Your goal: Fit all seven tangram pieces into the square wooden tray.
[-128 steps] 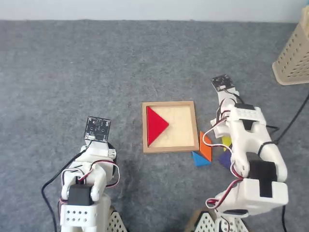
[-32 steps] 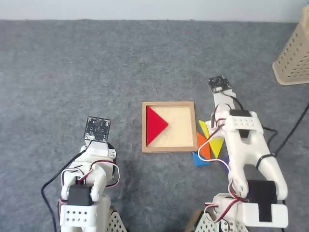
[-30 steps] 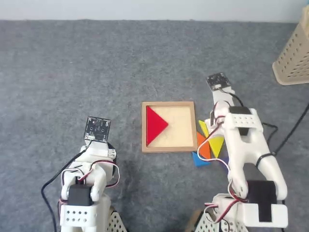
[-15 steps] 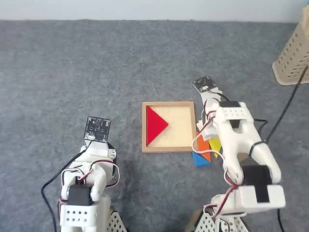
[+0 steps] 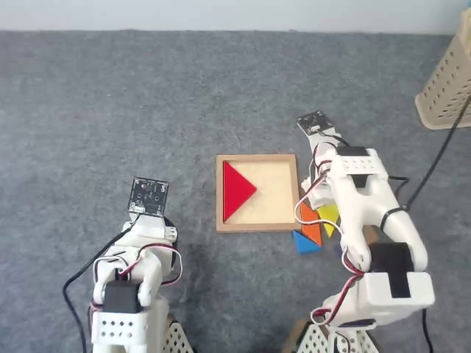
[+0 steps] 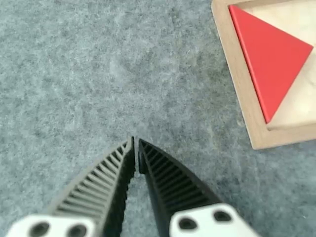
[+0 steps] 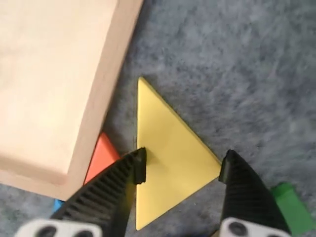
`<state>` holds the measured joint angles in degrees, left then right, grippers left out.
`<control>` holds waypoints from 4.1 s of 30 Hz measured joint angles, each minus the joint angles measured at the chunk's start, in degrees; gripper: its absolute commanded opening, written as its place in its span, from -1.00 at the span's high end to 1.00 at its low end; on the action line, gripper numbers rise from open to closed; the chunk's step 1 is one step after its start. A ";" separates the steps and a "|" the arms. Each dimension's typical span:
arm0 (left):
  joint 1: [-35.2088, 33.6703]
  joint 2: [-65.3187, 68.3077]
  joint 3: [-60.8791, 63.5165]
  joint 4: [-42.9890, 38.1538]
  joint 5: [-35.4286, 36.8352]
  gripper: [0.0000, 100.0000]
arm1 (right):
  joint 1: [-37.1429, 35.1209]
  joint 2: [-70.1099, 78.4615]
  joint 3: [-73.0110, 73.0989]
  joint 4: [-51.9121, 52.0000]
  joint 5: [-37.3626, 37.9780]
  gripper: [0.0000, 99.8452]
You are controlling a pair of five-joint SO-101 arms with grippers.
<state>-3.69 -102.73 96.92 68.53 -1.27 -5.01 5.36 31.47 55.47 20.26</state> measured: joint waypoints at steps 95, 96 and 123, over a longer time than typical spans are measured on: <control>0.00 0.00 0.00 0.00 0.00 0.98 | 1.23 13.01 -17.85 7.65 26.99 0.37; 0.00 0.00 0.00 0.00 0.00 0.98 | 1.14 13.10 -17.93 7.65 27.08 0.37; 0.00 0.00 0.00 0.00 0.00 0.98 | -2.02 15.12 -18.90 11.43 15.91 0.99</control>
<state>-3.69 -102.73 96.92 68.53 -1.27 -7.03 20.48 12.57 66.90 36.18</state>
